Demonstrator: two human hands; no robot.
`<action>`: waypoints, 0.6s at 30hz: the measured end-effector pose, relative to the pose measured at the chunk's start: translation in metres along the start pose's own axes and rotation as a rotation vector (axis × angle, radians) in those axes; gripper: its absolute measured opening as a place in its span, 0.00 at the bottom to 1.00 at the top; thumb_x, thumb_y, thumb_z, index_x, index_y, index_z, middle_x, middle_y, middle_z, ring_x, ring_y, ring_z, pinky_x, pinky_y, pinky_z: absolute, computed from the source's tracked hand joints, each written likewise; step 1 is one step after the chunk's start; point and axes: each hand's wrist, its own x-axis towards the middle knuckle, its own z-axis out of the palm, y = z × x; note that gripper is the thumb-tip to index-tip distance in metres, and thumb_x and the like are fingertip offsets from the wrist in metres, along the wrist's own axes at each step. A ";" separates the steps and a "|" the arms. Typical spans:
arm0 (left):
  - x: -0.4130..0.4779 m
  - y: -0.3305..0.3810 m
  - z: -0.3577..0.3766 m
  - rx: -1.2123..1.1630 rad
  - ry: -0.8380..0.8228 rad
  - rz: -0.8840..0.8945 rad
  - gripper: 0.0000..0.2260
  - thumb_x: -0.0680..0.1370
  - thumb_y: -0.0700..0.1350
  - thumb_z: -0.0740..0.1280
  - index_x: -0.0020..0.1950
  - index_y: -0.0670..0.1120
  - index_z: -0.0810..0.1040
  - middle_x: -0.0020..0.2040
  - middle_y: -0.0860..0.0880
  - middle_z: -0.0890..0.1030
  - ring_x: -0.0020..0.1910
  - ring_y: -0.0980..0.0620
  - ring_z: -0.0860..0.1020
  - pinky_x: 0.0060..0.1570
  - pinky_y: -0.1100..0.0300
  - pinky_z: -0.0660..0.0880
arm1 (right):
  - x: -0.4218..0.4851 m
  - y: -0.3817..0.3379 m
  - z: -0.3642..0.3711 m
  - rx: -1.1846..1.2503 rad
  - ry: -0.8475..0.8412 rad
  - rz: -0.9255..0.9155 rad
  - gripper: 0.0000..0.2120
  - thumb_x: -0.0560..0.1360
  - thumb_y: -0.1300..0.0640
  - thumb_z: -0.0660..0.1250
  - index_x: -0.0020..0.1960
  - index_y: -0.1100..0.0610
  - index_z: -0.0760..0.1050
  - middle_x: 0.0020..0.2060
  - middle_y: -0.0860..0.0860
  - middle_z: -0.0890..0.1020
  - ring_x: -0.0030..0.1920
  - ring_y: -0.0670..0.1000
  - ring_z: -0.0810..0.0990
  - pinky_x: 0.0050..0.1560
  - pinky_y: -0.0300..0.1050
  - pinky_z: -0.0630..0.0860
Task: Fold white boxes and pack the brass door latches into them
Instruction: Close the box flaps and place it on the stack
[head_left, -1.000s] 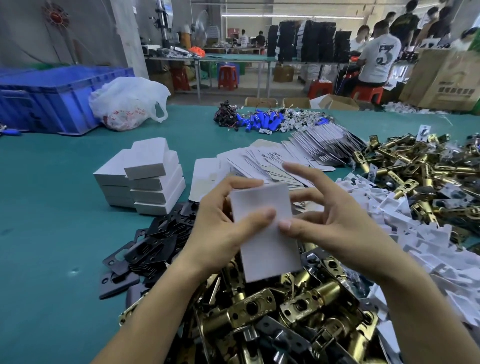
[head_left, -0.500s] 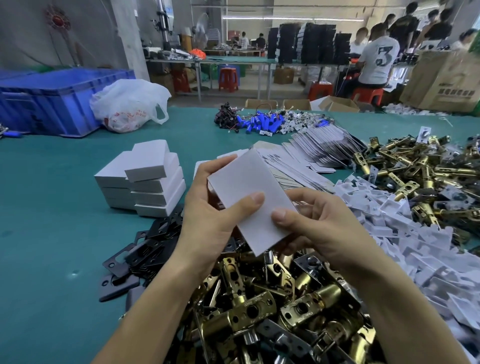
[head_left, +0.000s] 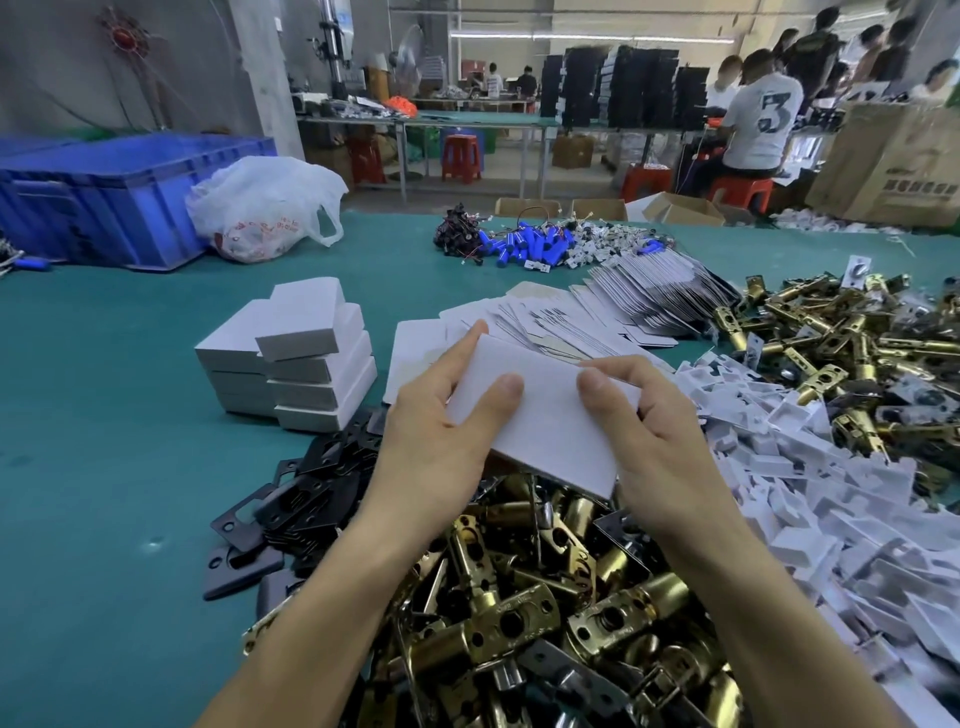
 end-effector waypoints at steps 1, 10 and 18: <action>-0.001 0.001 0.001 -0.005 0.005 0.000 0.33 0.70 0.60 0.70 0.75 0.55 0.73 0.68 0.55 0.78 0.65 0.55 0.78 0.69 0.49 0.74 | -0.001 0.000 0.000 -0.025 0.006 -0.009 0.13 0.73 0.35 0.62 0.49 0.43 0.74 0.35 0.49 0.80 0.32 0.48 0.78 0.25 0.39 0.70; -0.001 0.003 -0.005 -0.094 -0.130 -0.215 0.09 0.78 0.51 0.73 0.54 0.61 0.76 0.51 0.47 0.82 0.45 0.49 0.83 0.37 0.53 0.81 | -0.003 -0.006 -0.008 -0.203 -0.071 -0.057 0.14 0.73 0.33 0.59 0.54 0.37 0.71 0.38 0.44 0.80 0.32 0.43 0.78 0.29 0.41 0.73; 0.000 0.011 -0.015 -0.215 -0.260 -0.379 0.04 0.82 0.50 0.66 0.56 0.53 0.74 0.32 0.46 0.82 0.20 0.45 0.76 0.16 0.64 0.68 | 0.000 -0.006 -0.008 -0.030 -0.033 0.084 0.09 0.73 0.39 0.66 0.49 0.41 0.76 0.30 0.43 0.80 0.27 0.46 0.78 0.21 0.43 0.73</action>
